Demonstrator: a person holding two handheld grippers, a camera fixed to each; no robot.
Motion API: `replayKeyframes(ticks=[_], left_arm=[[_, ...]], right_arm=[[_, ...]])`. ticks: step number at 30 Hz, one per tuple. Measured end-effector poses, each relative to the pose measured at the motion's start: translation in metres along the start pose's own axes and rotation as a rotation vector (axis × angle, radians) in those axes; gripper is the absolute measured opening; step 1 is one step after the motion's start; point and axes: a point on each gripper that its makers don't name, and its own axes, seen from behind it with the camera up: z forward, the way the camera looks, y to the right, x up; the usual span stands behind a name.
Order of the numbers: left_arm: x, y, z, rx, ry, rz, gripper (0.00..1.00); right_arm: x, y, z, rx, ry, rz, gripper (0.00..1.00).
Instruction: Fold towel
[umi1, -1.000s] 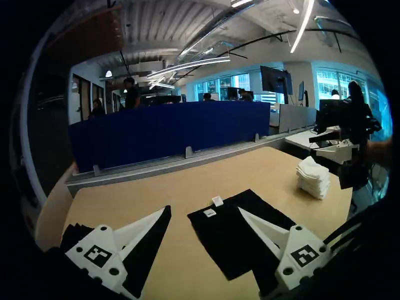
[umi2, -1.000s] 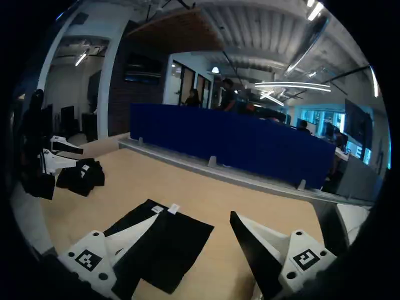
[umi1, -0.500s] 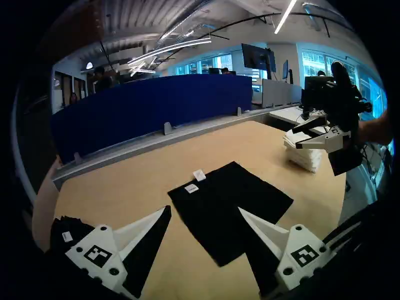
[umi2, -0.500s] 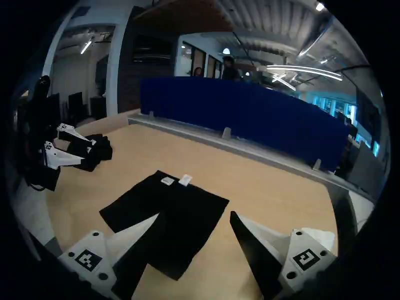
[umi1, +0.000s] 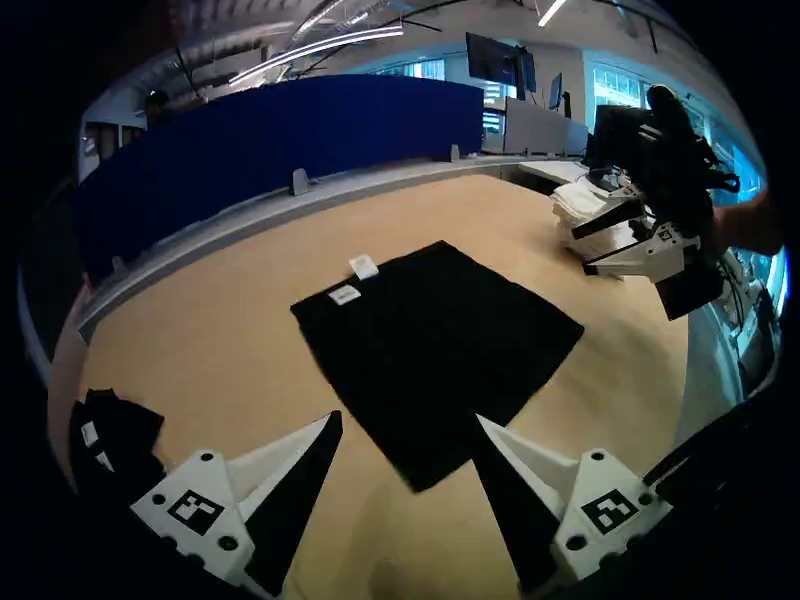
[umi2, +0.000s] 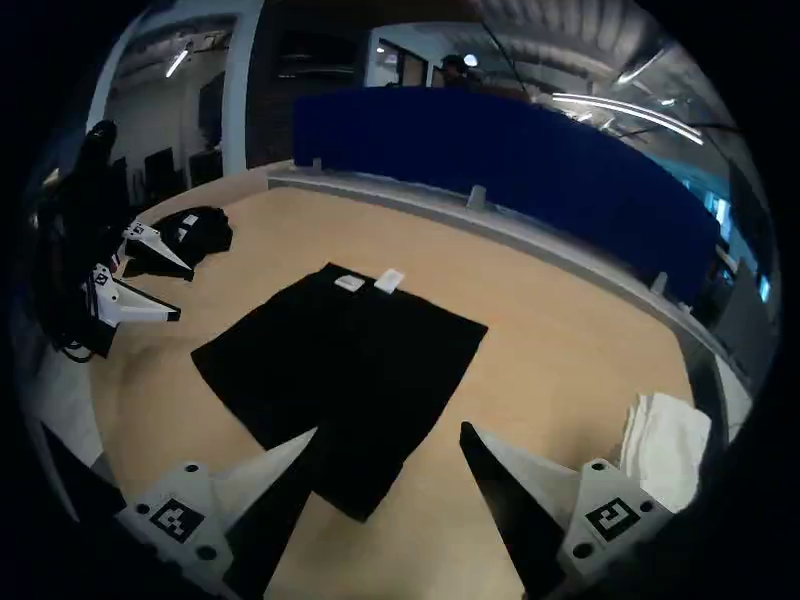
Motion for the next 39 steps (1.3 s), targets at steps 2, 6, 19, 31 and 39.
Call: replayKeyframes(ticks=[2,6,19,31,39], left_arm=[[-0.013,0.004,0.005,-0.015,-0.030,-0.005,0.89],[-0.033,0.011,0.013,-0.044,-0.084,-0.009,0.89],[-0.062,0.017,0.029,-0.085,-0.198,-0.016,0.89],[-0.073,0.015,0.036,-0.085,-0.255,0.023,0.88],[-0.073,0.013,0.038,-0.076,-0.259,0.023,0.77]], right_arm=[[-0.010,-0.004,0.004,0.011,-0.022,0.001,1.00],[-0.030,-0.011,0.011,0.022,-0.065,0.000,1.00],[-0.071,-0.020,0.019,0.054,-0.166,-0.004,0.94],[-0.096,-0.021,0.021,0.063,-0.231,-0.020,0.86],[-0.103,-0.025,0.025,0.088,-0.246,-0.017,0.75]])
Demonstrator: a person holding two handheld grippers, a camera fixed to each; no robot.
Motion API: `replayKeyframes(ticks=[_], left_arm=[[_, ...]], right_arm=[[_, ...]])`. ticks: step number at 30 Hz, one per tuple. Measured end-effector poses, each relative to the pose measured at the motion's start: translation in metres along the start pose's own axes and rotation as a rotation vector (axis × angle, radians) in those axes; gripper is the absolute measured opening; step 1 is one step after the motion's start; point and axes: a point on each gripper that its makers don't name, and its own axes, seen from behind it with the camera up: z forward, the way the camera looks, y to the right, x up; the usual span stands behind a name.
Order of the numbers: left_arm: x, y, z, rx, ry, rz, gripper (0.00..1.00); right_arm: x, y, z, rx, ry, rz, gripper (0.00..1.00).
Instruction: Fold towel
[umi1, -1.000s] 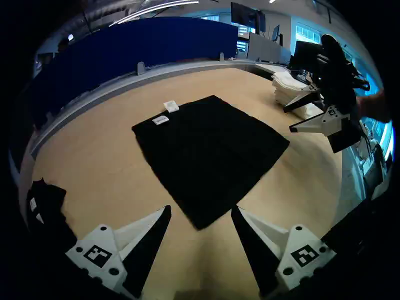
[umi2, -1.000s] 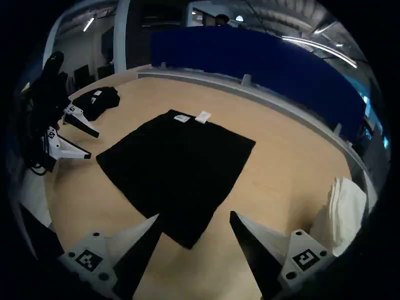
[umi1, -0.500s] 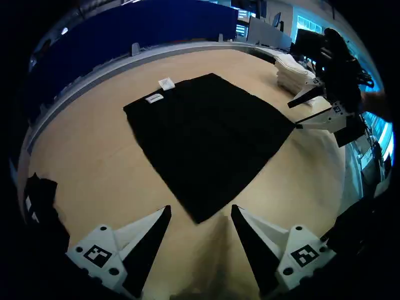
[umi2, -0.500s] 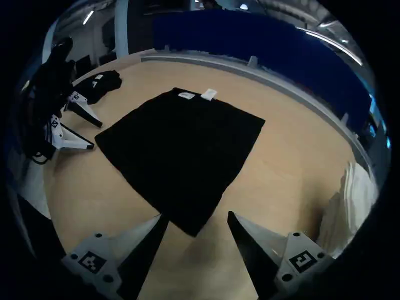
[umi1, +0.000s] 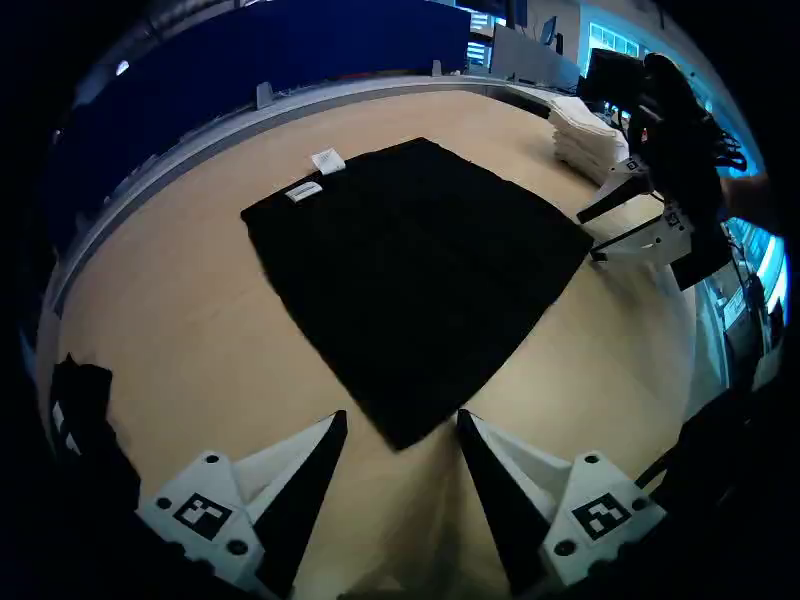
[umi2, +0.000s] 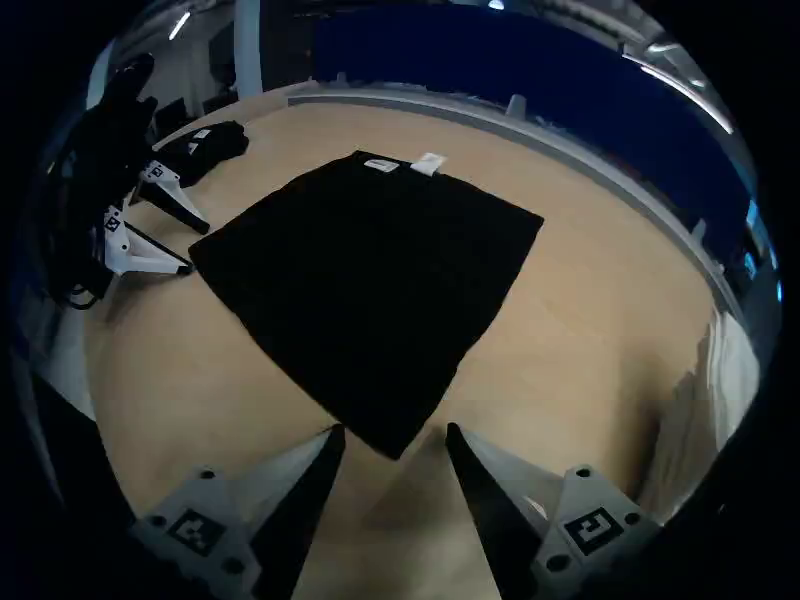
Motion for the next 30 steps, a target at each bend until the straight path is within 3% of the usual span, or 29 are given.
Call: replayKeyframes(ticks=[14,15,19,25,30], left_arm=[[-0.003,-0.004,-0.002,0.014,-0.028,0.008,0.52],[-0.004,-0.003,-0.002,0.013,-0.031,0.009,0.52],[-0.005,0.000,-0.002,0.014,-0.041,0.014,0.34],[-0.004,0.006,-0.003,0.005,-0.039,-0.002,0.26],[0.001,0.011,-0.002,-0.008,-0.032,-0.032,0.15]], right_arm=[[0.000,-0.003,0.001,0.033,-0.006,0.006,0.47],[0.000,-0.002,0.001,0.034,-0.007,0.006,0.44],[0.001,-0.001,0.002,0.035,-0.009,0.008,0.31],[0.003,0.002,0.003,0.031,-0.012,0.027,0.19],[0.004,0.004,0.003,0.031,-0.014,0.045,0.15]])
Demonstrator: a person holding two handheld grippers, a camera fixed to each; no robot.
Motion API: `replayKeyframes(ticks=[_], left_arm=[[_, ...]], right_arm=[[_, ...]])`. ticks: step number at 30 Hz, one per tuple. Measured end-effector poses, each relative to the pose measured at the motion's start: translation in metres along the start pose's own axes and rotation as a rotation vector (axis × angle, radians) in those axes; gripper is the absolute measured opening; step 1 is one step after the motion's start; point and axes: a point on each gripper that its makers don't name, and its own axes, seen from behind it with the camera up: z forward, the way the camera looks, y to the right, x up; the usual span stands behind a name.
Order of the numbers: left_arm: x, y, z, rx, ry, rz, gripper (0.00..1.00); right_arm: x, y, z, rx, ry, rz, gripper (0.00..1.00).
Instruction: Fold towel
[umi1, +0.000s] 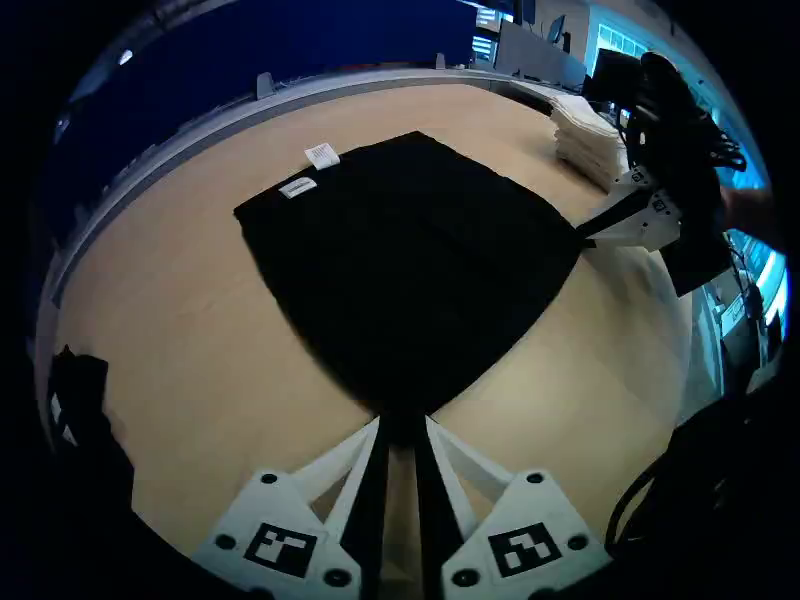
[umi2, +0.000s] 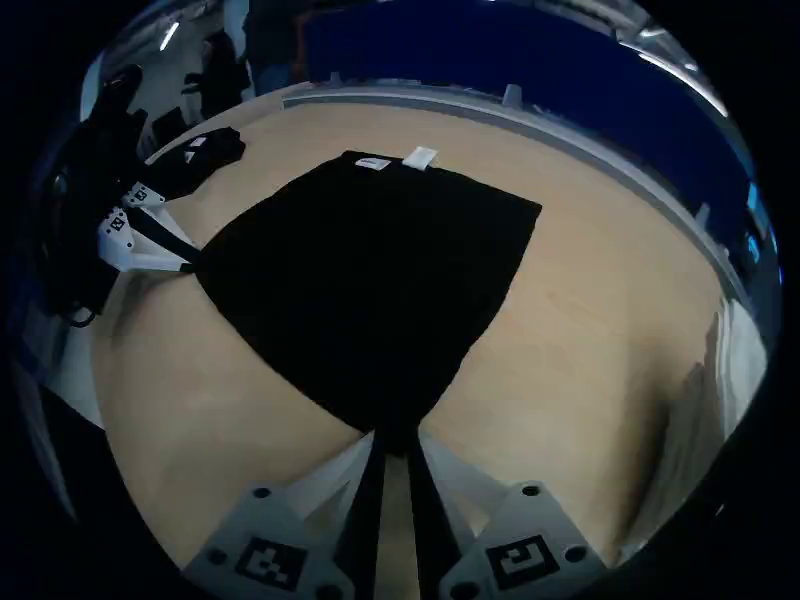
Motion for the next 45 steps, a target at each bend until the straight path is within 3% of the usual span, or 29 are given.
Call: replayKeyframes(ticks=[5,14,23,45], left_arm=[[0.004,0.002,0.001,0.007,0.006,-0.011,0.07],[0.007,0.008,-0.001,0.005,0.012,-0.020,0.06],[0.015,0.006,-0.012,0.017,0.030,-0.045,0.06],[0.037,0.010,-0.075,0.040,0.093,-0.134,0.06]], right_arm=[[0.001,0.002,-0.001,-0.005,0.004,0.008,0.14],[0.002,0.005,-0.007,-0.012,0.014,0.016,0.14],[0.008,0.003,-0.026,-0.011,0.027,-0.009,0.14],[0.051,-0.020,-0.090,-0.012,0.084,-0.071,0.14]])
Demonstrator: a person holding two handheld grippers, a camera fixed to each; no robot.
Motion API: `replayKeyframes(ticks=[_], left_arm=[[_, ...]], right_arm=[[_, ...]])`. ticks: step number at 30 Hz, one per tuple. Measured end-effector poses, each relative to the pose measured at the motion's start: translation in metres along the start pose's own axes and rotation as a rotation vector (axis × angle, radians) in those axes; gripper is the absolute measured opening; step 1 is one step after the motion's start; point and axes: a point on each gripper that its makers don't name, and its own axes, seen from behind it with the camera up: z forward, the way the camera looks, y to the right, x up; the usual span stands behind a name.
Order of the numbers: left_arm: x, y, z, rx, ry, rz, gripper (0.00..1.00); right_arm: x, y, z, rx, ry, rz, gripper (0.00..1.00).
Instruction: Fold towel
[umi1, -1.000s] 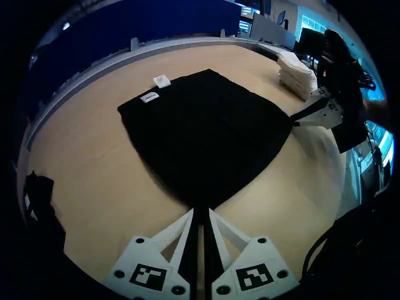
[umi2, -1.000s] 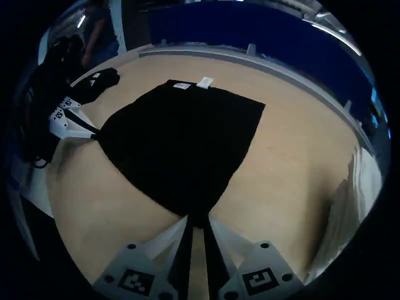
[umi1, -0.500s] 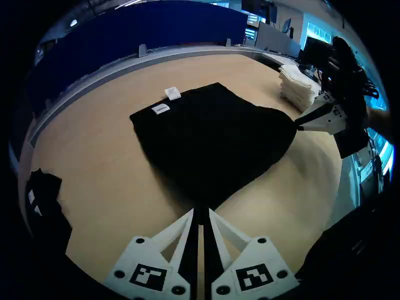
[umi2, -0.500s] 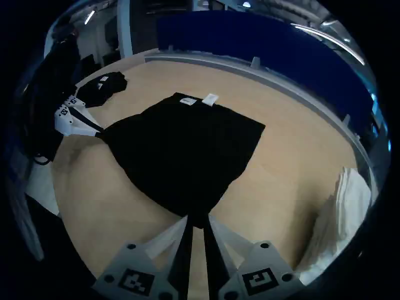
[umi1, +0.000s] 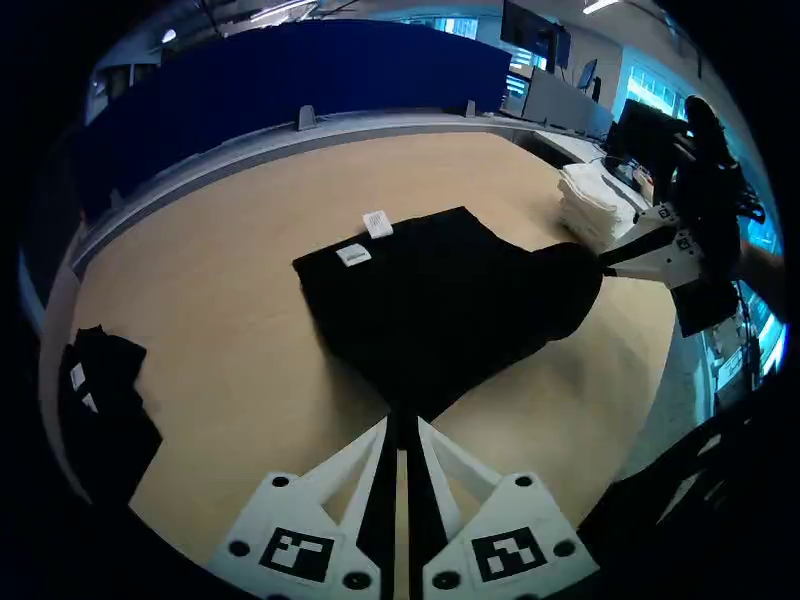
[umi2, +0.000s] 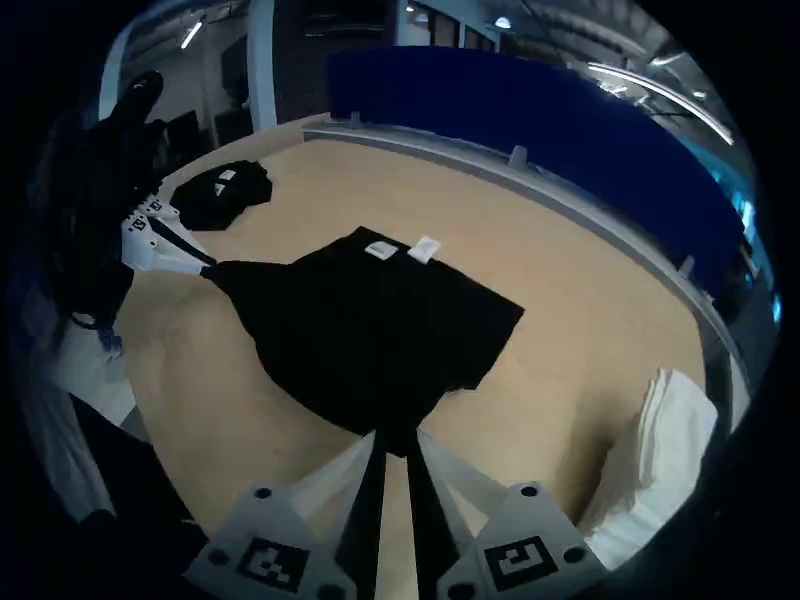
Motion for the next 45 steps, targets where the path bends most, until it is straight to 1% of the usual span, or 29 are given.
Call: replayKeyframes(ticks=[3,7,12,18,26,30,34,40,45], left_arm=[[0.001,0.002,-0.009,0.000,0.002,-0.006,0.06],[0.001,0.005,-0.013,0.000,0.003,-0.014,0.06],[0.007,0.004,-0.014,0.005,0.008,-0.026,0.06],[0.026,-0.002,-0.009,0.011,0.024,-0.035,0.06],[0.057,-0.018,0.004,0.027,0.042,-0.027,0.06],[0.071,-0.029,0.013,0.037,0.048,-0.029,0.06],[0.082,-0.041,0.025,0.048,0.047,-0.035,0.06],[0.091,-0.057,0.044,0.056,0.039,-0.046,0.06],[0.090,-0.064,0.061,0.055,0.023,-0.056,0.06]], right_arm=[[0.003,-0.003,-0.005,0.003,0.000,-0.001,0.14],[0.004,-0.003,-0.006,0.006,0.000,0.004,0.14],[0.009,0.001,-0.007,0.002,0.001,0.006,0.14],[0.022,0.015,-0.006,-0.008,0.006,-0.008,0.14],[0.046,0.040,0.006,-0.023,0.007,-0.020,0.14],[0.057,0.053,0.016,-0.032,0.007,-0.022,0.14],[0.064,0.064,0.028,-0.030,0.000,-0.009,0.14],[0.066,0.078,0.050,-0.029,-0.013,0.026,0.14],[0.061,0.083,0.067,-0.022,-0.030,0.059,0.14]])
